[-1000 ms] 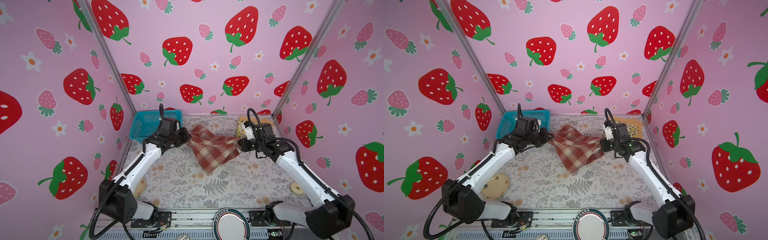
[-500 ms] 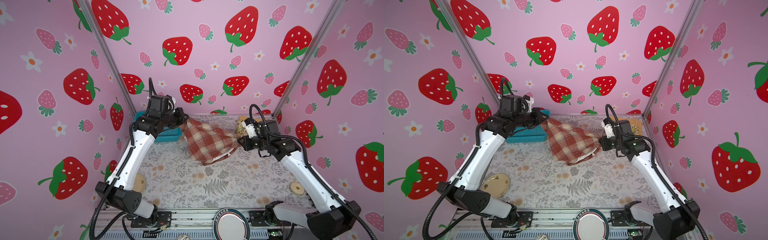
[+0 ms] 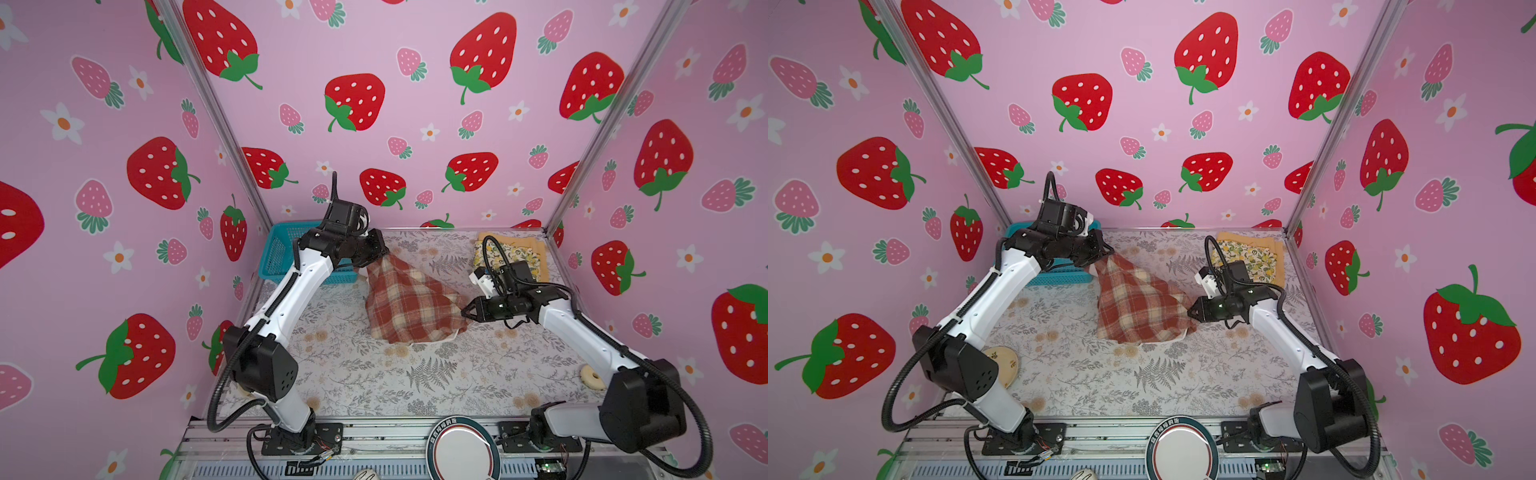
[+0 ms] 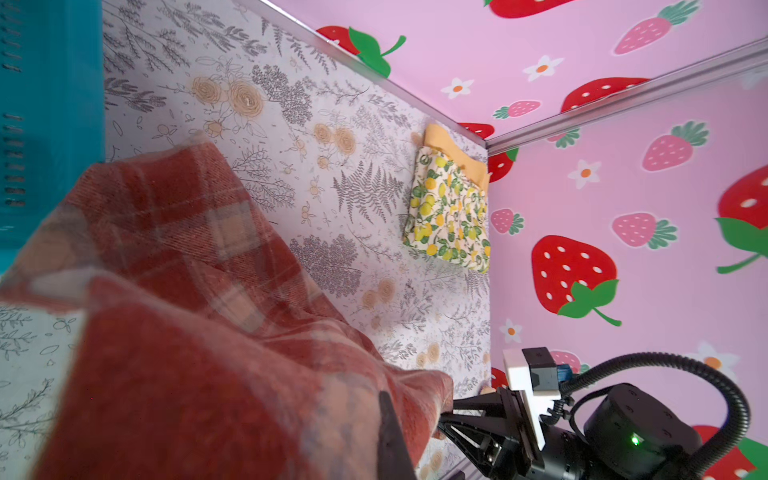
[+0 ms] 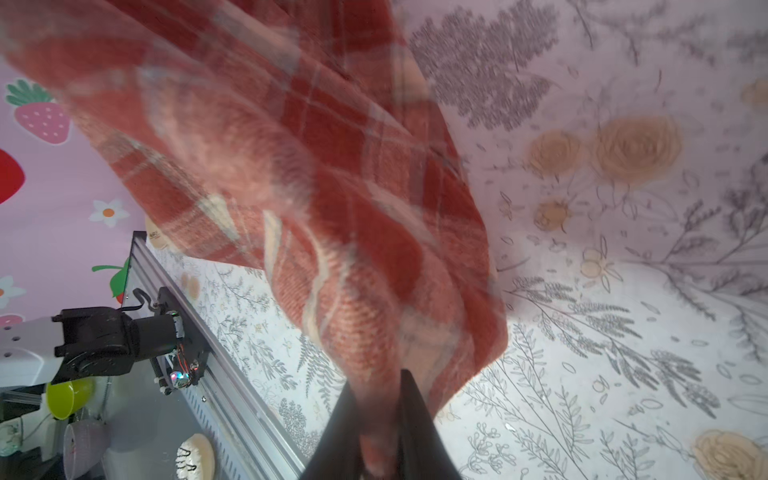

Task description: Fold and stack the skirts

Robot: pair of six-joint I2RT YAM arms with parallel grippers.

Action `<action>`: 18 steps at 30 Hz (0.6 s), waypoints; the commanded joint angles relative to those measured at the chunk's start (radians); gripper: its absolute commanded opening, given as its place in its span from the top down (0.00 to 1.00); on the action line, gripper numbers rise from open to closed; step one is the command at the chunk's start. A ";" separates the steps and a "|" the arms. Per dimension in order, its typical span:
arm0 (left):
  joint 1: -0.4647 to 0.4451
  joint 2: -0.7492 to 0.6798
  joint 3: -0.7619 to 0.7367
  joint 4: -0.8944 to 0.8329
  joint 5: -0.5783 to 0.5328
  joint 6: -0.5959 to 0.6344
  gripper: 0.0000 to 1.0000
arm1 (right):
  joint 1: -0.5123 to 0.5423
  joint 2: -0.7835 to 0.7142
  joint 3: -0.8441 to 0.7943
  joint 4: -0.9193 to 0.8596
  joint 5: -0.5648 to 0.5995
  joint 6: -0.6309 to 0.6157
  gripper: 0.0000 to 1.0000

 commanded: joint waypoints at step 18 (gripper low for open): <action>-0.036 0.398 0.280 0.019 -0.012 0.011 1.00 | -0.123 -0.031 -0.051 0.108 0.208 -0.020 0.22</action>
